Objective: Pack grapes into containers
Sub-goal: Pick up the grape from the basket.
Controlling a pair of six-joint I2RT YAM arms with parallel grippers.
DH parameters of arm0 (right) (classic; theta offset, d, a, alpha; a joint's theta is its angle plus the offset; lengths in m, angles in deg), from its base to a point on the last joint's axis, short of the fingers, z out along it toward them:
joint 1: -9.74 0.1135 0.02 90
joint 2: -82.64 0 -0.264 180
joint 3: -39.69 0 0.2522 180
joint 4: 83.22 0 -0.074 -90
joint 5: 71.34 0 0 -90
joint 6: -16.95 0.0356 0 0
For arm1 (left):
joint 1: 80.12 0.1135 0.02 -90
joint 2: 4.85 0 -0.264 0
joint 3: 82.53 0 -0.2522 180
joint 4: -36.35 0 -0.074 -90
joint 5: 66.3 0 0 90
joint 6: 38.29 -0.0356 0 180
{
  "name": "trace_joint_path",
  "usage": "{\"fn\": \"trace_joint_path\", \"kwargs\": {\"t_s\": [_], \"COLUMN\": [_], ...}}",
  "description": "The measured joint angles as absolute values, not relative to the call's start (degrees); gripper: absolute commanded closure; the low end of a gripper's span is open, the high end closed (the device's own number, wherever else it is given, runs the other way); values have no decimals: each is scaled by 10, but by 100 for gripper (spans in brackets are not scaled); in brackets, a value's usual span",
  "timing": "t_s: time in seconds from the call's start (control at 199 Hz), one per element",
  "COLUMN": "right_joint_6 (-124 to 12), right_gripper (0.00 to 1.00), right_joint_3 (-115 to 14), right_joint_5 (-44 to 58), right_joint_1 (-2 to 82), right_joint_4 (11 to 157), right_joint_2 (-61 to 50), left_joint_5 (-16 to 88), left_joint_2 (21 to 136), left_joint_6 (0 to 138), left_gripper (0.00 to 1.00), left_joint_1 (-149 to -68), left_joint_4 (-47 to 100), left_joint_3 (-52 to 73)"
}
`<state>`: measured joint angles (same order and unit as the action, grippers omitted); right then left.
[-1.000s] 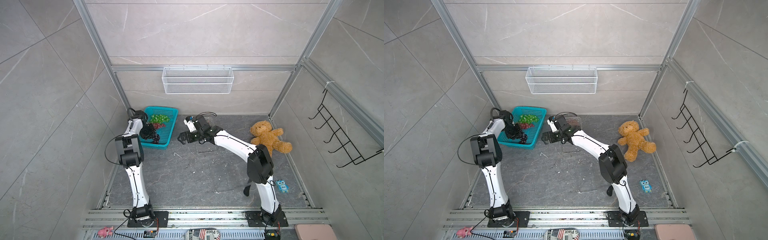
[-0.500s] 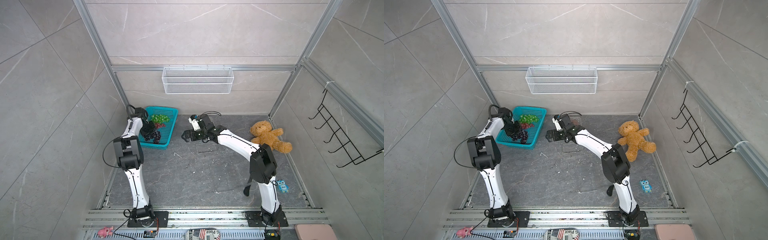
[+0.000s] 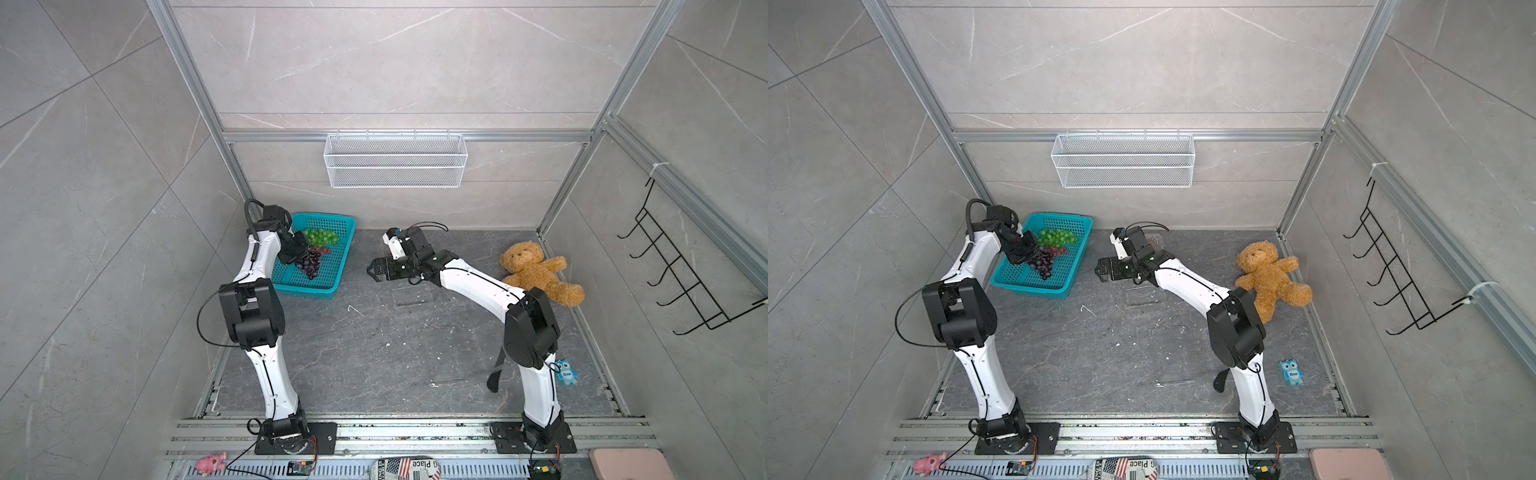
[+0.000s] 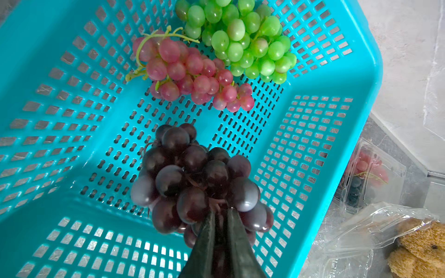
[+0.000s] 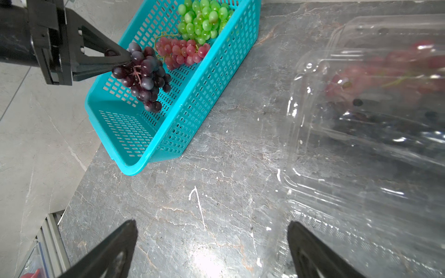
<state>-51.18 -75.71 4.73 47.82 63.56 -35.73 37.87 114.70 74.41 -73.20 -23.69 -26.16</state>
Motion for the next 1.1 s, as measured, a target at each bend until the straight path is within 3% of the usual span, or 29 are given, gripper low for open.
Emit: {"fn": "trace_joint_path", "kwargs": {"t_s": [0.607,1.104], "right_joint_6": [-484,-468], "right_gripper": [1,1], "right_joint_3": [-658,-467], "right_joint_5": [43,47], "right_joint_1": [414,297], "right_joint_4": [636,636], "right_joint_2": [-248,-114], "left_joint_5": [388,373], "left_joint_2": [983,930], "left_joint_6": [779,850], "left_gripper": [88,88], "left_joint_1": [-831,-1050], "left_joint_4": [-235,-172], "left_joint_3": [-217,-136]}}
